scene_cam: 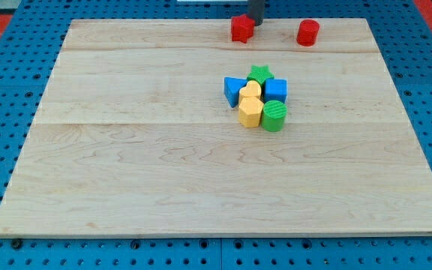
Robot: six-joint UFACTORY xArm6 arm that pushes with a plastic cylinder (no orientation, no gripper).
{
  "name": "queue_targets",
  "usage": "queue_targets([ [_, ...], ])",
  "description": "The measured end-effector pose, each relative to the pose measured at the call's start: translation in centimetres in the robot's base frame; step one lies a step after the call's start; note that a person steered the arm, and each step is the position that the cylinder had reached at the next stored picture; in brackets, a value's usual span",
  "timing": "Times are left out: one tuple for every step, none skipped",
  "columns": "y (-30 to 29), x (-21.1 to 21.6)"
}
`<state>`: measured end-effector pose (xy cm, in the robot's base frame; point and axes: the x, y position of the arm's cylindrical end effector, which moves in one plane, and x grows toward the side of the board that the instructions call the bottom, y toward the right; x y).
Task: Push the red star to the top center of the board
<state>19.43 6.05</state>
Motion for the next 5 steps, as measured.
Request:
queue_targets([
  [-3.7, 2.1],
  [-4.8, 5.5],
  [-4.7, 4.7],
  [-5.3, 0.9],
  [-5.3, 2.1],
])
